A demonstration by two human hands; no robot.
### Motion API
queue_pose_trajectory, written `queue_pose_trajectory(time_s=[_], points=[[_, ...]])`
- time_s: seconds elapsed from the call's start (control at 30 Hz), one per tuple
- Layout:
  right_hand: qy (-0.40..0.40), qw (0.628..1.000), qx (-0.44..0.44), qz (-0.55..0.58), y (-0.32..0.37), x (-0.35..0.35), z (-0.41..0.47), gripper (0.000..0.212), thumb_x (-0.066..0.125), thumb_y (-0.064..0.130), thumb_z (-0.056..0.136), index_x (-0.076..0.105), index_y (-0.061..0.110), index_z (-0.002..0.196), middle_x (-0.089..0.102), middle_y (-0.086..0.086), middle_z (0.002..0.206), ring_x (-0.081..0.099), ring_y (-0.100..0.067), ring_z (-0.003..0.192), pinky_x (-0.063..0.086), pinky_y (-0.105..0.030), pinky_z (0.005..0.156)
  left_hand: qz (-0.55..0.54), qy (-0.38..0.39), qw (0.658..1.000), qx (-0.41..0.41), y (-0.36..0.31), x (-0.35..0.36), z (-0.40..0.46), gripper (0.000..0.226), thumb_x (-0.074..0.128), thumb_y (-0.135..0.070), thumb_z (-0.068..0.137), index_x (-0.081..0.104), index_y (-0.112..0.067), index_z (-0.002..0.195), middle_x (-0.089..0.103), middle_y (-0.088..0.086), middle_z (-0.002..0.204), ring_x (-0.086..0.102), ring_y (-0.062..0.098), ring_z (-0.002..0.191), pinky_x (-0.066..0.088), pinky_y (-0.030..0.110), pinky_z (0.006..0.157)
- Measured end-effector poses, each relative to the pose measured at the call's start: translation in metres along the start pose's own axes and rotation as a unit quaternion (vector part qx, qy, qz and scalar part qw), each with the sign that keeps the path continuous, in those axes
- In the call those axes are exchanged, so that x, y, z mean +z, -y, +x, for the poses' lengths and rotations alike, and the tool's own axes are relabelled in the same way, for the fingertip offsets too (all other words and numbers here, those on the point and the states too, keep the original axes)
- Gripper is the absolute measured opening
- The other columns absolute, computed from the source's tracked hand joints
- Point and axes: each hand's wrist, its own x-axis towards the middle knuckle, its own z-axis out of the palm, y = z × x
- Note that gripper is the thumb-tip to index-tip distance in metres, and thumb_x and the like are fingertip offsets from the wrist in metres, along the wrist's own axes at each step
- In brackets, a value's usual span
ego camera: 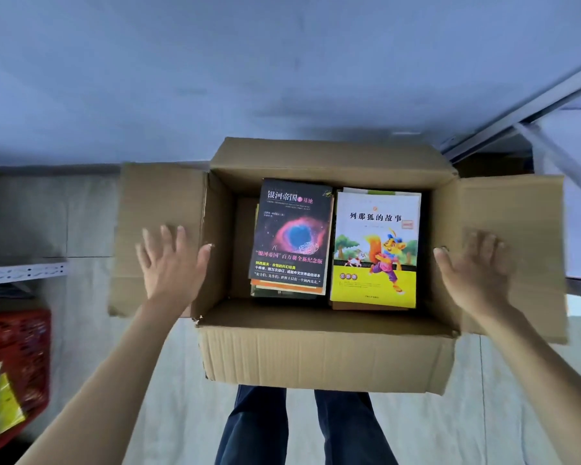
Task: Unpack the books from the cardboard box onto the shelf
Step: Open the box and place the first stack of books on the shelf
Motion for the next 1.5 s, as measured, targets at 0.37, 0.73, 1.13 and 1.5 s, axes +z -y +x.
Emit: queue_pose_trajectory(time_s=[0.37,0.73,1.13,1.5], points=[[-0.053,0.957,0.097,0.269,0.027,0.035,0.007,0.074,0.038,0.059,0.086,0.033,0.01,0.142,0.047,-0.023,0.139,0.053,-0.042,0.119,0.045,-0.046,0.091,-0.325,-0.017,0.942,-0.084,-0.037,0.052,0.011,0.059,0.046,-0.049,0.095,0.038,-0.011,0.139,0.056,0.014,0.135,0.056,0.036,0.119,0.045,0.045,0.099],[-0.019,0.967,-0.098,0.234,0.135,0.055,-0.032,0.05,0.045,0.034,0.099,0.047,0.004,0.138,0.047,-0.019,0.14,0.046,-0.034,0.13,0.038,-0.043,0.101,-0.277,-0.063,0.954,0.099,-0.098,0.043,0.023,0.053,0.039,-0.035,0.102,0.035,-0.01,0.149,0.043,0.009,0.149,0.039,0.023,0.137,0.032,0.039,0.112],[0.131,0.969,-0.031,0.208,0.199,0.081,-0.028,0.057,0.05,0.037,0.097,0.043,-0.008,0.131,0.047,-0.025,0.133,0.05,-0.039,0.122,0.043,-0.045,0.099,-0.377,0.122,0.915,-0.071,-0.12,0.073,0.037,0.068,0.025,-0.055,0.1,0.05,-0.007,0.141,0.038,0.013,0.148,0.033,0.027,0.138,0.033,0.046,0.114],[0.158,0.952,-0.01,0.262,0.211,0.076,-0.035,0.06,0.063,0.031,0.09,0.041,0.001,0.137,0.058,-0.021,0.125,0.06,-0.035,0.111,0.049,-0.039,0.088,-0.529,0.262,0.784,-0.191,-0.113,0.049,0.052,0.085,0.03,-0.083,0.081,0.055,-0.013,0.122,0.067,0.013,0.116,0.069,0.031,0.102,0.051,0.047,0.099]])
